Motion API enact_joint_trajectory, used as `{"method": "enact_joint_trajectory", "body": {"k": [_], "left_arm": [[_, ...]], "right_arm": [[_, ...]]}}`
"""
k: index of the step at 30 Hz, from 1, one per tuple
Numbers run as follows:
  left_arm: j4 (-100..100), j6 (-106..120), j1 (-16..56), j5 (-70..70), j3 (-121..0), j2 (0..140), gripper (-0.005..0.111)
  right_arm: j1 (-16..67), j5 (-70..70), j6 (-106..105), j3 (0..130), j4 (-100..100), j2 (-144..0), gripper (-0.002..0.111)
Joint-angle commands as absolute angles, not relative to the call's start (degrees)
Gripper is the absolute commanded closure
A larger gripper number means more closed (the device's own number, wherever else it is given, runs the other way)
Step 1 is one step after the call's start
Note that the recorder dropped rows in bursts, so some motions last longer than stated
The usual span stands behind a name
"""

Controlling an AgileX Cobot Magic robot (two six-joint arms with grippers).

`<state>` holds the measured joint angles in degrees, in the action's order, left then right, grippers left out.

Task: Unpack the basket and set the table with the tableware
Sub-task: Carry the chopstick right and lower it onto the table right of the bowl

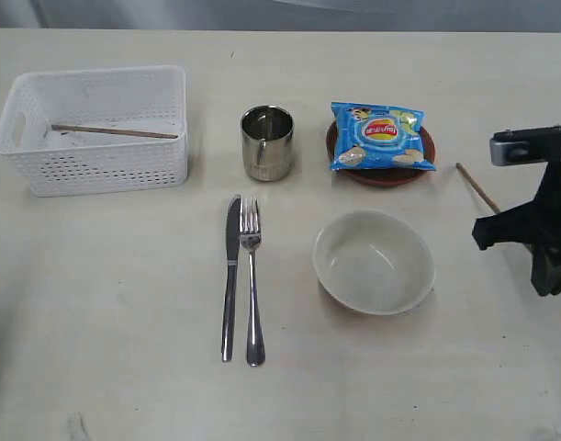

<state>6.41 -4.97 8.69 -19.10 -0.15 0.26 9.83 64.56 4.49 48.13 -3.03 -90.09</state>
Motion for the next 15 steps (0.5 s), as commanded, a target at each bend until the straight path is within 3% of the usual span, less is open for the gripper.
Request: {"method": "enact_joint_trajectory", "body": {"k": [1, 4, 9, 10, 15], "left_arm": [[5.8, -4.9, 8.5, -18.7, 0.0, 0.0, 0.107], [5.8, -4.9, 8.5, -18.7, 0.0, 0.0, 0.107], [5.8, -4.9, 8.5, -18.7, 0.0, 0.0, 0.107], [5.8, -4.9, 8.5, -18.7, 0.0, 0.0, 0.107], [5.8, -4.9, 8.5, -18.7, 0.0, 0.0, 0.107]], "right_arm": [[9.4, 61.6, 4.6, 47.6, -2.4, -94.4, 0.109], [9.4, 61.5, 2.3, 47.6, 0.0, -99.0, 0.107], [9.4, 59.7, 1.2, 47.6, 1.0, -103.1, 0.065], [9.4, 59.6, 0.9, 47.6, 1.0, -103.1, 0.061], [9.4, 61.6, 0.0, 50.6, 0.0, -101.3, 0.059]]}}
